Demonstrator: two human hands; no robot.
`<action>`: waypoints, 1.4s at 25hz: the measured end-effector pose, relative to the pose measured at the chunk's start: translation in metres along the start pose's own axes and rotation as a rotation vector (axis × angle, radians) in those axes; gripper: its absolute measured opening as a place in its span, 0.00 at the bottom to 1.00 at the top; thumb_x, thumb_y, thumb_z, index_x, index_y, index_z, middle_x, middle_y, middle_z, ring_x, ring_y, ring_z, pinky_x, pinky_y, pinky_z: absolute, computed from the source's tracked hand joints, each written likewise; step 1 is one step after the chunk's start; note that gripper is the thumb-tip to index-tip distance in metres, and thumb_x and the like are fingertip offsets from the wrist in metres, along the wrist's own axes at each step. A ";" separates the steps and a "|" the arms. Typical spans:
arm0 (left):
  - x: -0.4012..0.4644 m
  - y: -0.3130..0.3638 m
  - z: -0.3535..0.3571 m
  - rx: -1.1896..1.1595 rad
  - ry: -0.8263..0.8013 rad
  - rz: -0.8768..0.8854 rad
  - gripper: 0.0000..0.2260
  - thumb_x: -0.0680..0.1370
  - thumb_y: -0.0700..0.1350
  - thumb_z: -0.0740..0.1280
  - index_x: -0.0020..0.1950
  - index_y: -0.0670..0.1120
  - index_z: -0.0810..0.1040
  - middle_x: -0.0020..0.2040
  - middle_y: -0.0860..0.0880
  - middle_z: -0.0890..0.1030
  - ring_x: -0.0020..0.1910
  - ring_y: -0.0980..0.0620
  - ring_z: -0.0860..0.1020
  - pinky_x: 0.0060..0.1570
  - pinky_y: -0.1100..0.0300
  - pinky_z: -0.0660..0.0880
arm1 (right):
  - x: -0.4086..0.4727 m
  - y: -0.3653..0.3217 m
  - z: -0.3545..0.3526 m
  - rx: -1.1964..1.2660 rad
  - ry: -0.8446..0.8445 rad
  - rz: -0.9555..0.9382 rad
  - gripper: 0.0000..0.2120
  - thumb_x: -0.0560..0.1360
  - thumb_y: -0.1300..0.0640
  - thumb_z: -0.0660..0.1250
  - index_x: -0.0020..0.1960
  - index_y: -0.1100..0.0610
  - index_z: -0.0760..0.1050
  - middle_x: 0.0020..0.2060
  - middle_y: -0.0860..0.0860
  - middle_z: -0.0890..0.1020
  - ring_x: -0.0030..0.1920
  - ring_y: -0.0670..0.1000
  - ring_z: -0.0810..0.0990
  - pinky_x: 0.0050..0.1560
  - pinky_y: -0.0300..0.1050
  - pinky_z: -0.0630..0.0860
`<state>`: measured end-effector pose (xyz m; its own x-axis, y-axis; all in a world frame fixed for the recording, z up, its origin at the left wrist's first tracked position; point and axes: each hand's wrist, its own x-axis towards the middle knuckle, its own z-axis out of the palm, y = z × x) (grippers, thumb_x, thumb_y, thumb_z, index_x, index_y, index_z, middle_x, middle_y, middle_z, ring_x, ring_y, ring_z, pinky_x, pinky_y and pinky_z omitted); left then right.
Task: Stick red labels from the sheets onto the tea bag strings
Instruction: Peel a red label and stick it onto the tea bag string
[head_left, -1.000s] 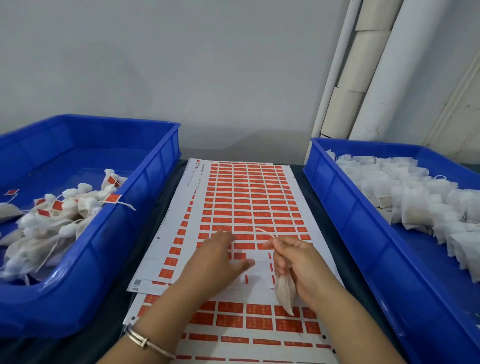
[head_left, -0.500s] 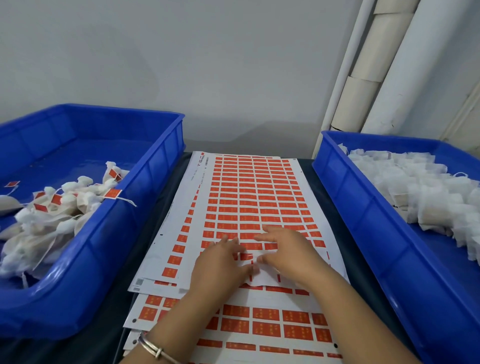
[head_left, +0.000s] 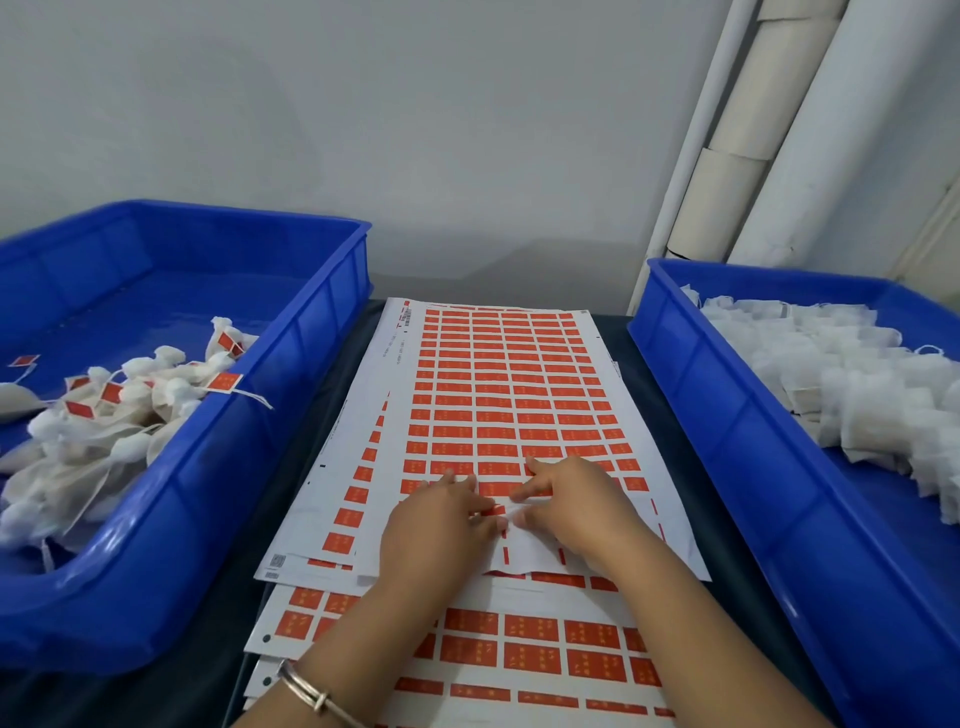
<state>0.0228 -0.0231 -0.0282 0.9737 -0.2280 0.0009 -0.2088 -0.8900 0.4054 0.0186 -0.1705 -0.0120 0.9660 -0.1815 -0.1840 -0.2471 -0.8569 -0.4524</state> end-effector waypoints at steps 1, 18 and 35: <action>-0.001 0.001 -0.001 0.012 0.005 -0.004 0.17 0.77 0.60 0.61 0.65 0.59 0.74 0.72 0.57 0.67 0.67 0.53 0.71 0.63 0.56 0.68 | 0.000 0.000 0.001 0.006 0.004 0.007 0.14 0.72 0.48 0.70 0.58 0.44 0.79 0.70 0.40 0.68 0.64 0.51 0.73 0.55 0.41 0.72; 0.008 0.021 -0.013 0.396 -0.086 0.248 0.15 0.76 0.46 0.68 0.63 0.48 0.76 0.54 0.49 0.78 0.47 0.50 0.77 0.52 0.56 0.75 | 0.003 0.004 0.005 0.031 0.020 -0.002 0.11 0.73 0.48 0.69 0.56 0.45 0.81 0.69 0.40 0.70 0.64 0.51 0.73 0.53 0.40 0.71; 0.017 -0.004 -0.009 -0.039 -0.026 0.265 0.12 0.79 0.51 0.63 0.61 0.50 0.77 0.57 0.54 0.77 0.48 0.57 0.73 0.49 0.69 0.68 | 0.001 0.007 0.008 0.095 0.046 0.003 0.11 0.72 0.47 0.70 0.55 0.45 0.81 0.68 0.38 0.71 0.61 0.49 0.75 0.45 0.35 0.69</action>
<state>0.0408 -0.0202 -0.0215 0.8828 -0.4614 0.0882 -0.4517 -0.7823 0.4288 0.0174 -0.1727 -0.0223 0.9671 -0.2083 -0.1460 -0.2543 -0.8071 -0.5329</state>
